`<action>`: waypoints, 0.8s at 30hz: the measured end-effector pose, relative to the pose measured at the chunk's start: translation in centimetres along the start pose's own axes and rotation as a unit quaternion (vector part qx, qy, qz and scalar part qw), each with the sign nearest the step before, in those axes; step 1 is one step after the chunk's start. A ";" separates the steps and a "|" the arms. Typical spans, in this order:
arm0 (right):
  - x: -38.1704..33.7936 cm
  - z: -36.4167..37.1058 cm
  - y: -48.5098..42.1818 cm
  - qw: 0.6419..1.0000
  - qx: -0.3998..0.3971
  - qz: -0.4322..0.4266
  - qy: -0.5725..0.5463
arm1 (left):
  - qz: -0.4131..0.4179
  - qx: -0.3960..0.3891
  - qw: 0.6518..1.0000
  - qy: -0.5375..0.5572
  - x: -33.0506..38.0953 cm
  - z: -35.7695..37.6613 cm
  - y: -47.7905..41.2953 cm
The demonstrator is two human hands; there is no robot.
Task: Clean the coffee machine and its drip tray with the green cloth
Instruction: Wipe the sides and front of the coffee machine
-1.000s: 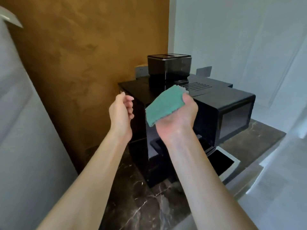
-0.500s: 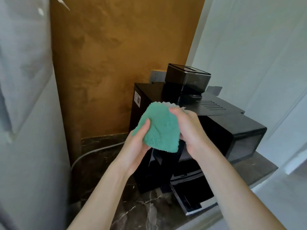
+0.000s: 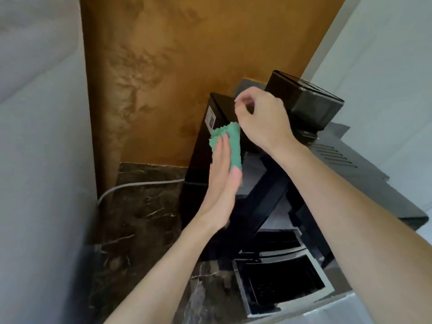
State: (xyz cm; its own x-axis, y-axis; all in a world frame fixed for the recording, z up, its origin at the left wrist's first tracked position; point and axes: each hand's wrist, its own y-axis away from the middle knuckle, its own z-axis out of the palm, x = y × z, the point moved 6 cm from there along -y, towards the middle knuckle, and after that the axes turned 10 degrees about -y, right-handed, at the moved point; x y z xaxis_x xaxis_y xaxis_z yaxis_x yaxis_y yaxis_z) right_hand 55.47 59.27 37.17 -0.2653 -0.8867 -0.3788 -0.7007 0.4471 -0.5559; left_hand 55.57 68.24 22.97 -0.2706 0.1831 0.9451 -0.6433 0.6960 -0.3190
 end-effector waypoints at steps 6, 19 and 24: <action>-1.2 2.6 -1.6 0.996 0.020 -0.087 0.029 | 0.012 0.132 0.991 0.006 -1.0 -0.7 -2.7; 0.1 3.9 -2.2 0.992 -0.018 -0.109 0.067 | -0.251 0.056 0.956 0.140 -20.7 2.5 1.9; 0.6 4.1 -2.4 0.994 -0.033 -0.095 0.052 | -0.350 0.031 0.931 0.099 -30.5 2.6 5.8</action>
State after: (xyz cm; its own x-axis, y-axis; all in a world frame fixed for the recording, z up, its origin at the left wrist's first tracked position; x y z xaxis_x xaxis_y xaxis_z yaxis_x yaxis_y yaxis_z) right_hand 59.74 58.14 35.26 -0.1893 -0.9631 -0.1915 -0.7853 0.2655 -0.5593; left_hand 58.27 64.88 -7.87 0.3645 -0.1719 0.9152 -0.6540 0.6523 0.3830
